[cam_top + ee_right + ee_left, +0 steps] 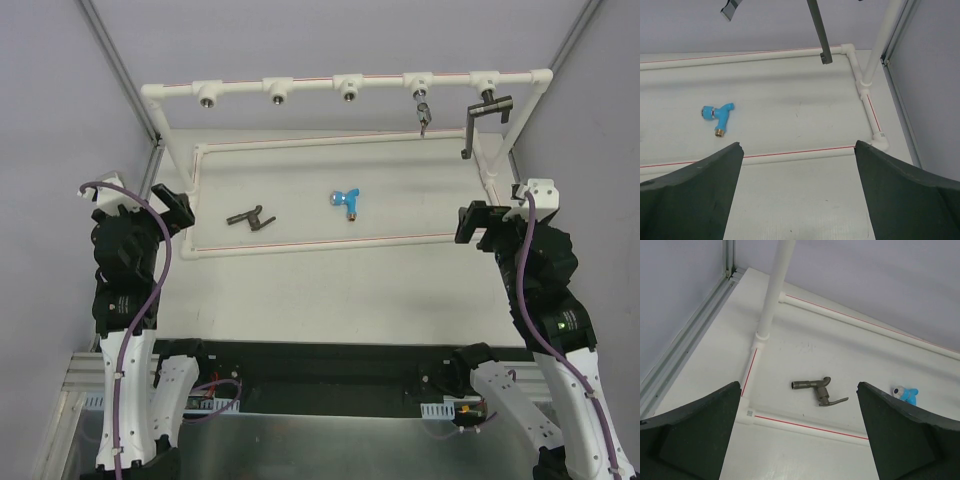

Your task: Install the water faucets

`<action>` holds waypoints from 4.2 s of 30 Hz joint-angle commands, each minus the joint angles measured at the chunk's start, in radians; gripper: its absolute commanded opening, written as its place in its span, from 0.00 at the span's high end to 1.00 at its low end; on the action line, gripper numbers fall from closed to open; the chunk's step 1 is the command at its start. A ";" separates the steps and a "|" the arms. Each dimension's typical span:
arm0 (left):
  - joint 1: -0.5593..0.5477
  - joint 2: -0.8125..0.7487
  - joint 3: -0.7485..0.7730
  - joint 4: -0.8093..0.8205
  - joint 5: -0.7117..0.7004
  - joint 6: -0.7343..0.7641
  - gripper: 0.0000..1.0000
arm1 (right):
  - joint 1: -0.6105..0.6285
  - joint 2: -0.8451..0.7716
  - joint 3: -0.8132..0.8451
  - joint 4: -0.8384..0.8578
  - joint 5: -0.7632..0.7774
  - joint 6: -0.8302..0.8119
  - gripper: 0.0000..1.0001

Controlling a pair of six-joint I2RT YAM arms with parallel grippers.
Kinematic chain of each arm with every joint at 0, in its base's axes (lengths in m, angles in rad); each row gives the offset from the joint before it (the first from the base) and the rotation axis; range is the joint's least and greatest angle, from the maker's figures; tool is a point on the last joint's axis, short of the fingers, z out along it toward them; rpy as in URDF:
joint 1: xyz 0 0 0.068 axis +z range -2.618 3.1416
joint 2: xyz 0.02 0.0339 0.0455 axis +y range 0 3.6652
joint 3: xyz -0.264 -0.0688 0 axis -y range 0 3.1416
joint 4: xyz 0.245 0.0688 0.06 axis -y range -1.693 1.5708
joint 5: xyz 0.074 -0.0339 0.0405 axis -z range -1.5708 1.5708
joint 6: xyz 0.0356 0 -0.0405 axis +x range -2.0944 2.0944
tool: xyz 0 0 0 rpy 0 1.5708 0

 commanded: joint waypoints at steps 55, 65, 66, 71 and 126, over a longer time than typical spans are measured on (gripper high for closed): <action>-0.241 0.592 0.077 0.552 -0.292 0.327 1.00 | 0.145 -0.034 -0.110 -0.039 -0.460 0.066 0.04; -0.241 0.277 -0.213 0.397 -0.303 0.299 1.00 | 0.289 0.333 -0.003 -0.022 -0.419 0.100 0.04; -0.241 0.240 -0.235 0.388 -0.303 0.299 1.00 | 0.309 0.354 -0.001 -0.011 -0.410 0.096 0.04; -0.241 0.153 -0.263 0.296 -0.312 0.236 1.00 | 0.401 0.455 -0.035 0.118 -0.371 0.126 0.04; -0.517 0.543 -0.143 0.147 0.128 0.383 0.25 | 0.485 0.268 -0.213 0.038 -0.177 0.056 0.04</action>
